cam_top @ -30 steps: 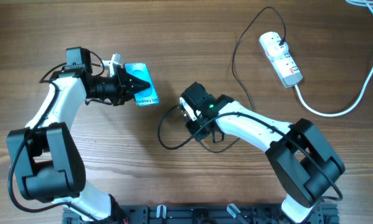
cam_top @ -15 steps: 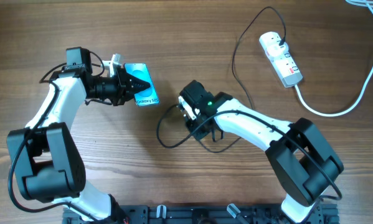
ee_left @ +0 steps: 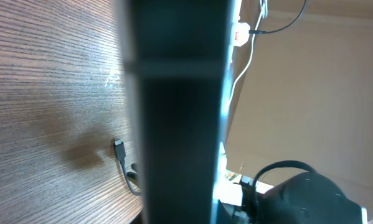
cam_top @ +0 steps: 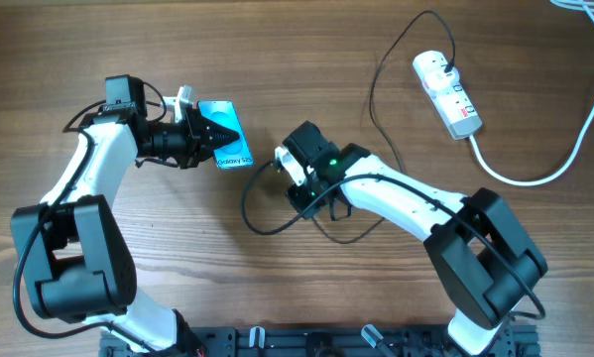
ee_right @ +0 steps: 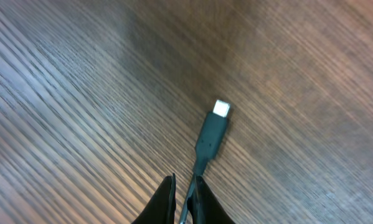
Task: Plug charger to phone and switch on socket
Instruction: 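Lift the USB-C plug with the right gripper, tip pointing forward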
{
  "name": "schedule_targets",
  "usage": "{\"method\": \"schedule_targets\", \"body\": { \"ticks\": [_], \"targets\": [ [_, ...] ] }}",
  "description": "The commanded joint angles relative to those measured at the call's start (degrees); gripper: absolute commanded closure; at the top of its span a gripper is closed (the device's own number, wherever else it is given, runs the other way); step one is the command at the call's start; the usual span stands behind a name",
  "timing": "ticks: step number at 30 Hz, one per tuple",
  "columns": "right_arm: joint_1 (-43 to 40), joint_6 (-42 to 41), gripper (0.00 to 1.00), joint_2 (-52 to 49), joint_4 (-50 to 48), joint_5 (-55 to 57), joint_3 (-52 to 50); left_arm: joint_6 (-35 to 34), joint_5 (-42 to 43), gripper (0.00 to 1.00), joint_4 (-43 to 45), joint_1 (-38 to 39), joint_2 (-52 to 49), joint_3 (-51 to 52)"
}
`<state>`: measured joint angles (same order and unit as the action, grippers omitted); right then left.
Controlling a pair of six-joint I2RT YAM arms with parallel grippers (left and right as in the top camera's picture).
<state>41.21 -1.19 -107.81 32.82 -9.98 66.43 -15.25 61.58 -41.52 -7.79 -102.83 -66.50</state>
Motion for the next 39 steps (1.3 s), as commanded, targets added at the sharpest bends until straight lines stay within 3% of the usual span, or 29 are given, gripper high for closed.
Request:
{"method": "schedule_targets", "body": {
  "ticks": [1, 8, 12, 14, 18, 22, 29, 39],
  "targets": [
    [0.07, -0.63, 0.89, -0.74, -2.08, 1.79, -3.82, 1.57, 1.97, 0.96, -0.02, -0.22, 1.62, 0.17],
    [0.02, -1.99, 0.89, -0.74, -3.45, 6.19, -7.30, 1.57, 1.97, 0.96, -0.02, -0.22, 1.62, 0.17],
    [-0.68, -6.75, 0.89, -0.74, 0.31, 21.27, -7.52, 1.57, 1.97, 0.96, -0.04, -0.22, 1.62, 0.17],
    [-1.70, -6.73, 0.89, -0.74, 2.03, 22.80, -7.52, 1.57, 1.97, 0.96, -0.04, -0.22, 1.62, 0.17],
    [-4.87, -7.76, 0.88, -0.74, 4.31, 21.00, -7.52, 1.57, 1.97, 0.96, -0.02, -0.22, 1.62, 0.17],
    [-6.80, -3.41, 0.68, -0.74, 3.76, 9.66, -7.52, 1.57, 1.99, 0.96, -0.02, -0.22, 1.62, 0.17],
    [-9.11, -3.50, 0.52, -0.74, -1.16, 8.74, -7.52, 1.55, 1.97, 0.96, -0.02, -0.22, 1.62, 0.17],
    [-10.56, -3.61, 0.57, -0.74, -3.56, 6.60, -7.54, 1.31, 1.99, 0.96, -0.04, -0.22, 1.62, 0.17]
  ]
}}
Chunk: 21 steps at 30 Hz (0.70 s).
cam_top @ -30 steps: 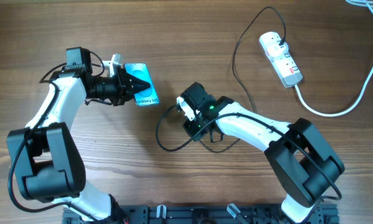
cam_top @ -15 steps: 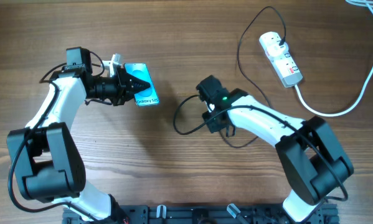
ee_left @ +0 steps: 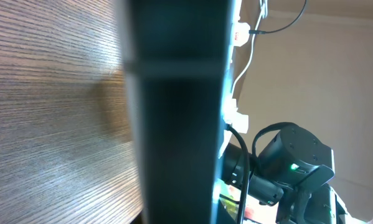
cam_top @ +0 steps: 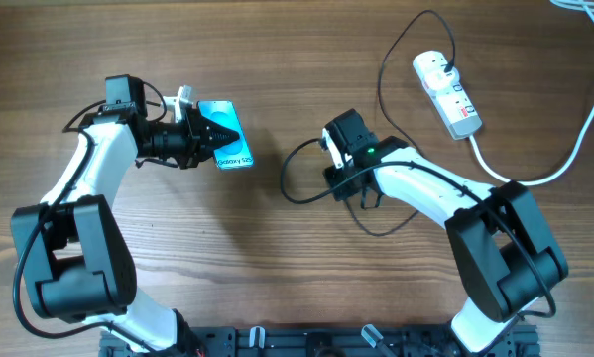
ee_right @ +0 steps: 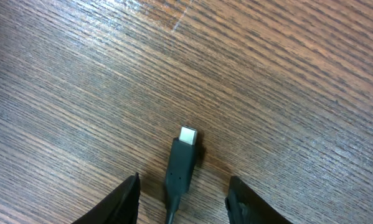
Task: Plug charger to phone and switch on socket
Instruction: 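Lift the USB-C plug with the right gripper, tip pointing forward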
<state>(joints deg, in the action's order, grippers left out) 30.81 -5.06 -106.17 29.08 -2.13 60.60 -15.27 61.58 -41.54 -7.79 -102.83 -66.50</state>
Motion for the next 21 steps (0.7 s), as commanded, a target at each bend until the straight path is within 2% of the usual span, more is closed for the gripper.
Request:
{"method": "schedule_targets", "body": {
  "ticks": [1, 4, 10, 15, 21],
  "targets": [
    [-0.15, -0.22, 0.59, -2.38, 0.17, -0.68, -1.70, 1.33, 2.01, 0.96, -0.04, -0.22, 1.62, 0.17],
    [-0.15, -2.05, 0.72, -2.38, 1.09, -0.98, -1.70, 1.36, 1.99, 0.96, -0.26, -0.22, 1.62, 0.17],
    [-0.13, -3.08, 0.89, -2.38, 1.88, -2.89, -2.19, 1.36, 1.99, 0.96, -0.66, -0.22, 1.62, 0.17],
    [-0.13, -3.06, 0.96, -2.38, 2.75, -2.89, -2.19, 1.36, 1.99, 0.96, -0.66, -0.22, 1.62, 0.17],
    [-0.13, -2.99, 0.93, -2.38, 1.31, -2.84, -2.19, 1.38, 1.99, 0.96, -0.63, -0.22, 1.62, 0.17]
  ]
}}
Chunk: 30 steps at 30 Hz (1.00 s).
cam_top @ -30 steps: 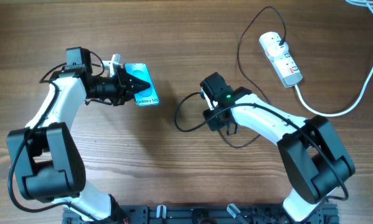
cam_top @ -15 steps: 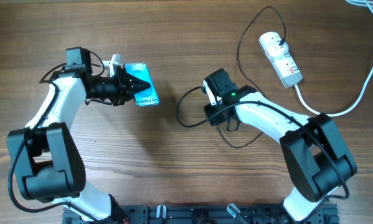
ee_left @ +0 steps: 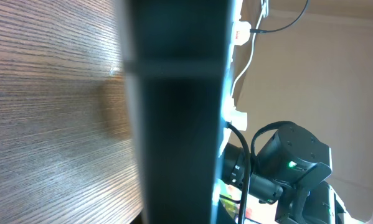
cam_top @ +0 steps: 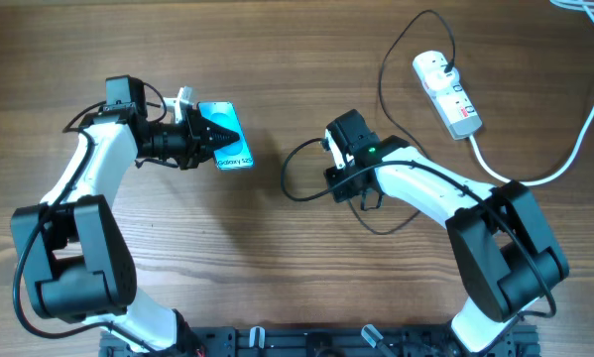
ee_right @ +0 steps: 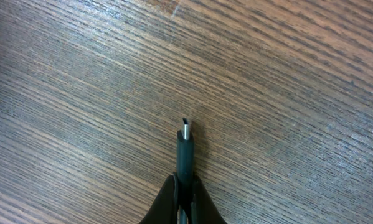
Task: Plug charger to phone and switch on socket
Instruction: 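Lift the USB-C plug with the right gripper, tip pointing forward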
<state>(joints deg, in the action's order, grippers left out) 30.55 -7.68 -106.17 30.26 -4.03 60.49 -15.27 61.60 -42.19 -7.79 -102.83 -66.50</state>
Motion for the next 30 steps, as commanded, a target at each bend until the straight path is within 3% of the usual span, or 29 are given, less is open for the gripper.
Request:
{"method": "schedule_targets", "body": {
  "ticks": [1, 3, 10, 14, 21, 25, 30],
  "targets": [
    [0.13, -0.37, 0.84, -2.38, -0.33, -0.96, -2.08, 1.38, 1.97, 0.96, 0.02, -0.22, 1.62, 0.17],
    [0.13, -0.37, 0.77, -2.38, -1.14, -0.94, -2.08, 1.38, 1.97, 0.96, 0.02, -0.22, 1.62, 0.17],
    [0.13, -0.39, 0.83, -2.38, -2.21, -0.96, -2.08, 1.36, 1.97, 0.96, 0.02, -0.22, 1.62, 0.17],
    [0.13, -0.20, 0.96, -2.38, -2.19, -0.96, -2.08, 1.36, 1.97, 0.96, 0.02, -0.22, 1.62, 0.17],
    [0.13, -0.20, 0.96, -2.38, -1.49, -0.33, -2.08, 1.36, 1.97, 0.96, 0.15, -0.22, 1.62, 0.17],
    [0.13, -0.11, 0.96, -2.38, -0.37, 6.38, -2.08, 1.38, 1.97, 0.96, 1.25, -0.22, 1.62, 0.17],
    [0.13, 0.17, 0.96, -2.38, -0.28, 2.34, -2.05, 1.31, 1.99, 0.96, 2.86, -0.22, 1.62, 0.17]
  ]
}}
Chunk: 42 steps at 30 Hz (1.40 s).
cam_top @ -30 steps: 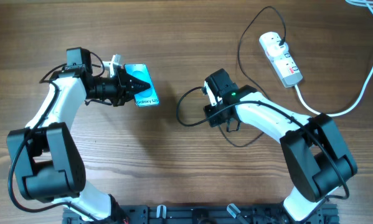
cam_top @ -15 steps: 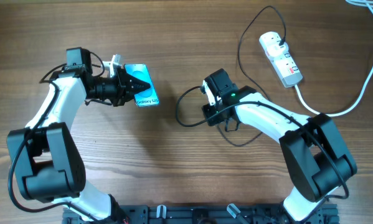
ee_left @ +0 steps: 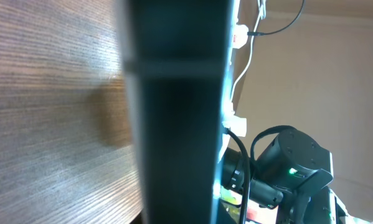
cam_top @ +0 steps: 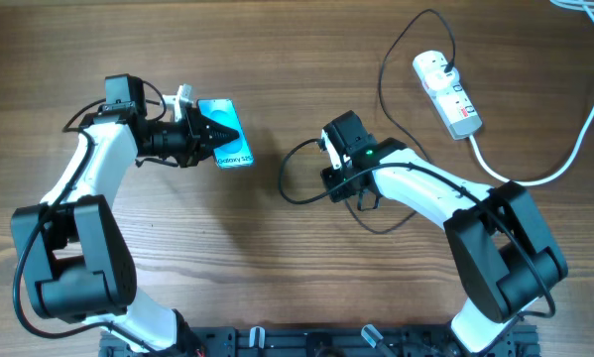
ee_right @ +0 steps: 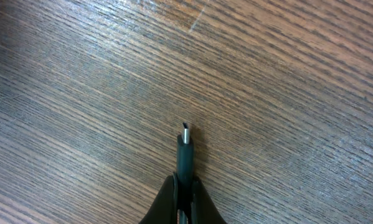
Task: Plug charger to phone and switch on socket
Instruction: 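Lift the USB-C plug with the right gripper, tip pointing forward, then move the plug with the right gripper toward the phone in the left gripper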
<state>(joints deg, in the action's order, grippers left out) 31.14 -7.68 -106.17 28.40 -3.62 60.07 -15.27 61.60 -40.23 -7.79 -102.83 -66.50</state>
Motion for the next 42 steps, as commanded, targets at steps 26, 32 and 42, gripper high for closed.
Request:
{"method": "schedule_targets", "body": {
  "ticks": [26, 32, 42],
  "targets": [
    [-4.94, 7.13, 0.96, 10.71, -1.92, -67.08, 1.31, 2.89, 28.72, 0.96, 13.86, -0.37, 3.30, 0.17],
    [-4.96, 4.70, 0.96, 10.69, 9.46, -26.99, 1.31, 2.89, 27.93, 0.96, 13.46, -0.42, 3.30, 0.17],
    [-4.96, -3.19, 0.96, 6.49, 10.78, 7.10, -2.08, 2.89, 24.81, 0.96, 12.28, -0.31, 3.30, 0.17]
  ]
}}
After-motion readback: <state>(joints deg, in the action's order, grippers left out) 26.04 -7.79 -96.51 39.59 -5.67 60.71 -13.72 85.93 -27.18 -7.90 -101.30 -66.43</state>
